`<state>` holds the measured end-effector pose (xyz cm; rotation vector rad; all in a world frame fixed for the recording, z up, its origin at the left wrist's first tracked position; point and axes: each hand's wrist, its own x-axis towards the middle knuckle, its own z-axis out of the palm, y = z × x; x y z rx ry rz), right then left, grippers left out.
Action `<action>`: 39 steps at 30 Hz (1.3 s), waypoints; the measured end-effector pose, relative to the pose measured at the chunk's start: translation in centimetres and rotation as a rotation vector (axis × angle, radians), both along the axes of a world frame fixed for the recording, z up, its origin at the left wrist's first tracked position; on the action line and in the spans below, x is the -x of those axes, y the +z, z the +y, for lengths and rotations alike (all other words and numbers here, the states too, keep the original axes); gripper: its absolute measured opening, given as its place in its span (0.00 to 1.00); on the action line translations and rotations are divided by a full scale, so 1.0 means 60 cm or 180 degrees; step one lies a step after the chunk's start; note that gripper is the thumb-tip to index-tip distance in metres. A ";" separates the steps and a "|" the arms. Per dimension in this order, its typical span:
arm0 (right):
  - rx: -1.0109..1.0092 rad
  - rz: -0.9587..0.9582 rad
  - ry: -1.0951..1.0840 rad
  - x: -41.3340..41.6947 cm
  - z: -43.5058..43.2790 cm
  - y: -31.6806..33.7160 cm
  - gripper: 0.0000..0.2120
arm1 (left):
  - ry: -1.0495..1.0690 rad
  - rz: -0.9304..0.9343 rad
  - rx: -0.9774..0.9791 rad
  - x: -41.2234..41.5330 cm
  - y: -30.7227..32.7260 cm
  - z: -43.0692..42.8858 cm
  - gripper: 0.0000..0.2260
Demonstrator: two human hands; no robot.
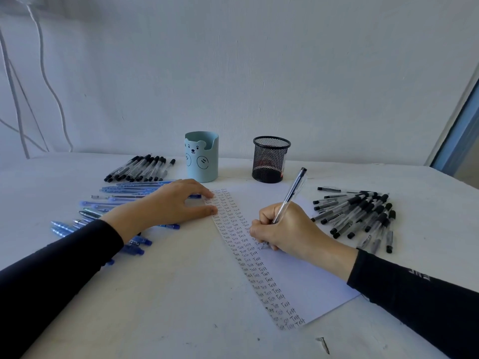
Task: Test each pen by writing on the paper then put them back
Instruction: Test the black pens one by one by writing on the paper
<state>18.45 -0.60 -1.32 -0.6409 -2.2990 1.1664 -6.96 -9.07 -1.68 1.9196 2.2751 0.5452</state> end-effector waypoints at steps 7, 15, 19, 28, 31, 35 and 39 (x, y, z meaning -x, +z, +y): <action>0.0001 -0.0026 -0.0010 -0.002 0.001 0.003 0.22 | -0.0016 -0.0028 0.0011 0.002 -0.001 -0.001 0.33; 0.0054 -0.0041 -0.0019 -0.003 0.002 0.003 0.22 | -0.0006 -0.0061 0.0032 0.001 -0.001 -0.002 0.35; 0.0053 -0.0030 -0.0105 -0.003 0.002 0.004 0.19 | 0.0012 -0.0004 0.0055 -0.002 0.001 -0.001 0.33; 0.0046 -0.0046 -0.0047 0.000 0.008 -0.002 0.20 | 0.0009 -0.0047 0.0011 -0.001 0.001 -0.003 0.42; 0.0035 -0.0023 -0.0047 -0.001 0.010 -0.003 0.20 | 0.0011 -0.0032 0.0042 -0.002 0.001 -0.003 0.41; -0.0100 0.0193 -0.0045 -0.004 0.015 0.004 0.23 | 0.0031 -0.0046 0.0027 -0.003 0.001 -0.003 0.43; -0.0025 0.0453 -0.0057 -0.009 0.031 0.030 0.11 | 0.0043 -0.0064 0.0009 -0.005 0.002 -0.004 0.44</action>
